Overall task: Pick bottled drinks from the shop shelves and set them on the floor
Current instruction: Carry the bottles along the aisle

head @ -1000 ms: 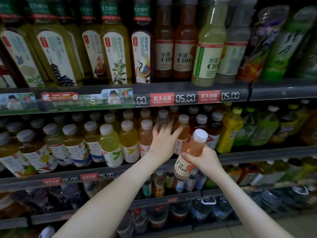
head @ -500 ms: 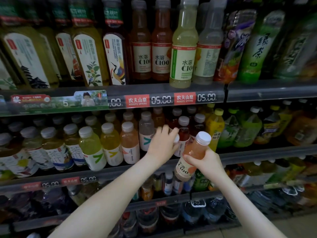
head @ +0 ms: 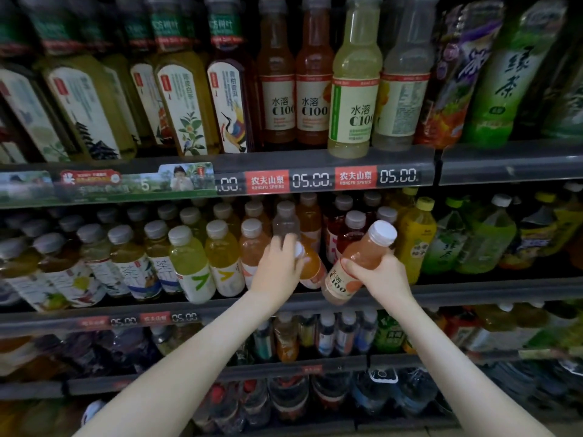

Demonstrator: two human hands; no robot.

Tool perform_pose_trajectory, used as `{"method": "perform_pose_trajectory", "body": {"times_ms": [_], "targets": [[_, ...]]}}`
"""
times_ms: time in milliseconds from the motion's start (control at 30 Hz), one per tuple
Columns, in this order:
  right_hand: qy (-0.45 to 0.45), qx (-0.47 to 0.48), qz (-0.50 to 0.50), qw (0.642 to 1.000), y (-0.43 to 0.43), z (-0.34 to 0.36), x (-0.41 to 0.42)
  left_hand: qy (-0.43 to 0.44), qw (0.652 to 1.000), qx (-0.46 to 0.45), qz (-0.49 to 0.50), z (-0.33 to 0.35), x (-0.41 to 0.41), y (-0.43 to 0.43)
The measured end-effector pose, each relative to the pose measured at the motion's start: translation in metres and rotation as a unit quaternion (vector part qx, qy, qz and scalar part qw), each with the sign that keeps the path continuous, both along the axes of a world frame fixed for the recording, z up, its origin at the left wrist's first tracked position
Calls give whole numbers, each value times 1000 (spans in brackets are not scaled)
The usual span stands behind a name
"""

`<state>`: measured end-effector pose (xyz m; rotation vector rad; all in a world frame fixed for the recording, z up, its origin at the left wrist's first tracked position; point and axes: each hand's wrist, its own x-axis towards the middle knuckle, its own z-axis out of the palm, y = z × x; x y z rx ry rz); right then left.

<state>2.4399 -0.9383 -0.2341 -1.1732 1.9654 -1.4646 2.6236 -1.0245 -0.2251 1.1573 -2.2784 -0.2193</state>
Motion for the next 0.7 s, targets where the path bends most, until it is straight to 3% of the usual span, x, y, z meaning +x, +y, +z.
{"method": "perform_pose_trajectory", "body": {"times_ms": [200, 400, 600, 700], "targets": [[-10, 9, 20, 1000, -14, -8, 9, -99, 995, 23, 2, 27, -38, -31], [-33, 9, 0, 999, -9, -17, 12, -124, 988, 31, -81, 21, -55, -34], [-46, -7, 12, 999, -8, -12, 22, -204, 971, -115, -41, 18, -38, -36], [-40, -19, 19, 999, -12, -16, 35, -193, 962, -194, 7, 14, -17, -28]]}}
